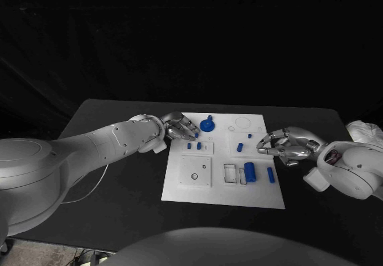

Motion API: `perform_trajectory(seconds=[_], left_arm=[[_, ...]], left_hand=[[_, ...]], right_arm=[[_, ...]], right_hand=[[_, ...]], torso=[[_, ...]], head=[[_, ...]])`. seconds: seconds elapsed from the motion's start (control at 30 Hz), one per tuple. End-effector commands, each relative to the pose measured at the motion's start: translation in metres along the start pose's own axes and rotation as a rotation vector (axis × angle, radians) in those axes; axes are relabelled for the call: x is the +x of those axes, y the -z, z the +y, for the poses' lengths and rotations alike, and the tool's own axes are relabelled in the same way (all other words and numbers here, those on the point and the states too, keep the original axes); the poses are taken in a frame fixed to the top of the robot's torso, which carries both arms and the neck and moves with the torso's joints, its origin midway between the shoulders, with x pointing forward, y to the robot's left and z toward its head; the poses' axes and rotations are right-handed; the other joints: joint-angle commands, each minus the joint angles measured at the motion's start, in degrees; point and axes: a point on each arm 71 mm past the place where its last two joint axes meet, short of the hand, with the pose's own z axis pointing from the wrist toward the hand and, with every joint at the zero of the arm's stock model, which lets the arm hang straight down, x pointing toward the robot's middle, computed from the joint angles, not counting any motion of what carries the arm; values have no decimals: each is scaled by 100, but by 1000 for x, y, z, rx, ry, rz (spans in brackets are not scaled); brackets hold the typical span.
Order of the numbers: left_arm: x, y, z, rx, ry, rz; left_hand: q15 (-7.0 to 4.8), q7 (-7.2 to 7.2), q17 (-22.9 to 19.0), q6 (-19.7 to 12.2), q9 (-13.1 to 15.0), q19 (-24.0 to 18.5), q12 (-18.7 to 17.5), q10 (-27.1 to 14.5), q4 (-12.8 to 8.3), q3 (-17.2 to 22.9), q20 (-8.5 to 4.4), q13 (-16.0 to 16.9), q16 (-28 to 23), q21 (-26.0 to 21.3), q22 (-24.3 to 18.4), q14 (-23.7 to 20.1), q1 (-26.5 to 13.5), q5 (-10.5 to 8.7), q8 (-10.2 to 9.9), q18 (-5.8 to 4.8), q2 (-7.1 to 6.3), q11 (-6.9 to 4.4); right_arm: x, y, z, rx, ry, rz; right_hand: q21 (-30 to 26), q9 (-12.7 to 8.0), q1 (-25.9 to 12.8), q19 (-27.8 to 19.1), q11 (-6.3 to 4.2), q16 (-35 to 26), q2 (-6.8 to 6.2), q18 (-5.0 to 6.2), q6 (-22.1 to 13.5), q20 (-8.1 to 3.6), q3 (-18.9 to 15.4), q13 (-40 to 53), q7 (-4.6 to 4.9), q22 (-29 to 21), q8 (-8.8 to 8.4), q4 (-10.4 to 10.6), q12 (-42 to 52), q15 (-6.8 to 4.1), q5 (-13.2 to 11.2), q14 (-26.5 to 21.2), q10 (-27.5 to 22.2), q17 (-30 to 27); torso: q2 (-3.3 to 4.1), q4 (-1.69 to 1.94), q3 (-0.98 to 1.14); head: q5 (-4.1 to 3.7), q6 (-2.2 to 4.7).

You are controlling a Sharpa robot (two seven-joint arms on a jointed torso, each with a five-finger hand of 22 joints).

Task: Assemble the parts on the task board

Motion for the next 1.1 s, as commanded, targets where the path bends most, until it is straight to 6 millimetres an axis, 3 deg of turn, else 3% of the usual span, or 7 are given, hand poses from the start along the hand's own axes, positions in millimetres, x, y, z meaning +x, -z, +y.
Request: perform_trajectory(seconds=[0.03, 0.4, 0.7, 0.9, 1.1], left_arm=[[11, 2, 14, -93, -20, 53], [7, 4, 15, -74, -25, 31], [-8, 11, 17, -22, -47, -53], [-35, 17, 12, 15, -73, -136], [-72, 26, -7, 87, -89, -214]], left_hand=[[6, 283, -19, -349, -17, -56, -13, -408, 3, -53, -9, -27, -13, -40, 1132, -41, -2, -41, -20, 12, -62, 354], [11, 288, -64, -468, -66, -58, 86, -703, 119, -369, 3, 17, 24, -39, 1132, -61, -48, -338, 15, 13, -64, 363], [-30, 369, 91, -408, -69, 54, 195, -830, 231, -600, -22, 51, 172, 117, 1178, 90, 13, -318, 84, -17, -75, 439], [-52, 404, 183, -341, -69, 126, 289, -838, 339, -707, -41, 76, 254, 216, 1207, 189, 71, -280, 130, -38, -68, 472], [-63, 423, 215, -239, -69, 184, 404, -830, 470, -832, -56, 98, 299, 294, 1229, 275, 232, -297, 187, -55, -142, 486]], right_arm=[[2, 0, 0, 1, 0, 24], [2, 0, -1, 4, 0, 24], [0, 1, -2, 6, 1, 17], [-2, 0, -3, 7, 3, 11], [-2, -1, -4, 9, 4, 9]], right_hand=[[-20, -7, 73, -47, -43, -23, 8, -13, 43, 2, -16, 1097, 11, 945, -19, -32, -21, -46, -16, 538, 240, 1419], [-20, -7, 73, -47, -43, -23, 8, -13, 43, 2, -16, 1097, 11, 945, -19, -32, -21, -46, -16, 538, 240, 1419], [-22, -6, 78, -48, -45, -23, 10, -13, 51, 1, -17, 1100, 9, 945, -17, -35, -19, -47, -20, 539, 243, 1419], [-34, -6, 83, -58, -46, -29, 9, -10, 56, 1, -19, 1085, 8, 941, -17, -38, -26, -48, -24, 530, 228, 1407], [-51, -7, 84, -71, -46, -34, 8, -5, 58, 1, -21, 1070, 8, 935, -17, -39, -33, -48, -27, 523, 215, 1397]], torso=[[-1, 0, 0], [1, 3, -1], [-11, 6, 0], [-6, 0, 2], [-8, -1, 10]], head=[[3, -1], [-6, -1], [-24, -1], [-13, -1], [9, -1]])
